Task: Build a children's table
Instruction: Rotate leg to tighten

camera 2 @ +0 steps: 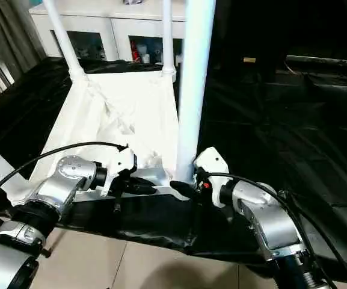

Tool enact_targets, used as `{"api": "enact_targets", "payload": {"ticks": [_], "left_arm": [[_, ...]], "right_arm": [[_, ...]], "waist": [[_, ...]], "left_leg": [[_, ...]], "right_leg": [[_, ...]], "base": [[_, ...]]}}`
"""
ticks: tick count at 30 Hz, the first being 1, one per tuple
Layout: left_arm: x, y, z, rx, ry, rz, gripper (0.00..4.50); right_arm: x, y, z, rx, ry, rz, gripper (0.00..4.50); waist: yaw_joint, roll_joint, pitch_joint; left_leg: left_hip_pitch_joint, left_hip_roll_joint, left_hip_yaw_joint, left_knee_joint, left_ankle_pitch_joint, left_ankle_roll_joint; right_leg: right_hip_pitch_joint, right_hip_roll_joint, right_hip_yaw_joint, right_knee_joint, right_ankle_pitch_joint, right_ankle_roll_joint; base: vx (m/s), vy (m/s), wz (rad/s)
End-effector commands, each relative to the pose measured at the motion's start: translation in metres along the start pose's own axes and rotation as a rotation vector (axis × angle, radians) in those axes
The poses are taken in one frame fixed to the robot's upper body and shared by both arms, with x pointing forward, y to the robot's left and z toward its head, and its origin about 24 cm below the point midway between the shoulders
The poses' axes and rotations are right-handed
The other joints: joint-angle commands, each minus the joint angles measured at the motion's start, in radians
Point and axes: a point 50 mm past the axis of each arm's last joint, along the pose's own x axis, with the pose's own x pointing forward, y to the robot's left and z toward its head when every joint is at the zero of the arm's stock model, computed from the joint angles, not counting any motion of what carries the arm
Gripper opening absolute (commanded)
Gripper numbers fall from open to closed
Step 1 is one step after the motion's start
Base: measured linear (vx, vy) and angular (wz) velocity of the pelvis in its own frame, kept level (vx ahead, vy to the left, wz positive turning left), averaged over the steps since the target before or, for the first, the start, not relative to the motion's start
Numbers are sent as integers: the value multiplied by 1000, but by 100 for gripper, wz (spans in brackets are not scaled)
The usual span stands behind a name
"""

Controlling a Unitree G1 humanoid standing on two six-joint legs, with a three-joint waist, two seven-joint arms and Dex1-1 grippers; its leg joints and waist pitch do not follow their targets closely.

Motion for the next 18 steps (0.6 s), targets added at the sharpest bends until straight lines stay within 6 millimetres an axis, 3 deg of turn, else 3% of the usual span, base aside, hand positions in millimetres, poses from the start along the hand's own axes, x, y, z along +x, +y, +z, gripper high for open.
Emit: {"api": "enact_targets", "payload": {"ticks": [1, 5, 8, 14, 16, 17, 18], "left_arm": [[3, -3, 4, -24, -92, -19, 0], [6, -2, 4, -26, -85, 18, 0], [12, 2, 5, -30, -68, 80, 0], [52, 9, 23, -50, -46, 257, 0], [63, 8, 30, -42, -52, 278, 0], [68, 7, 33, -43, -59, 273, 0], [73, 7, 37, -45, -59, 287, 0]], "right_arm": [[4, 6, -7, 2, 24, 21, 258], [8, 1, -15, 64, -1, -96, 253], [12, 2, -18, 93, -7, -179, 252], [40, 0, -19, 244, -2, -496, 251], [47, 0, -17, 261, 10, -542, 251], [50, 0, -16, 256, 15, -561, 251], [53, -1, -14, 253, 14, -590, 251]], "waist": [[4, -30, -53], [0, -27, -52], [-7, -28, -49], [-18, -26, -44], [-18, -27, -47], [-16, -19, -46], [-18, -20, -46]], "left_leg": [[-4, 34, -7, -57, -128, 104], [-3, 34, -6, -58, -140, 98], [-3, 32, -8, -62, -168, 77], [5, 27, -12, -68, -236, 37], [5, 25, -13, -68, -229, 35], [5, 26, -13, -69, -228, 38], [4, 24, -12, -68, -226, 39]], "right_leg": [[54, -53, 38, -61, -257, -206], [50, -53, 39, -63, -258, -211], [51, -51, 36, -69, -311, -197], [42, -51, 35, -89, -468, -140], [45, -50, 36, -89, -450, -132], [44, -50, 36, -89, -435, -135], [44, -48, 36, -90, -428, -134]], "base": [[0, 0, 0], [0, 0, 0], [0, 0, 0], [0, 0, 0], [0, 0, 0], [0, 0, 0], [0, 0, 0]]}}
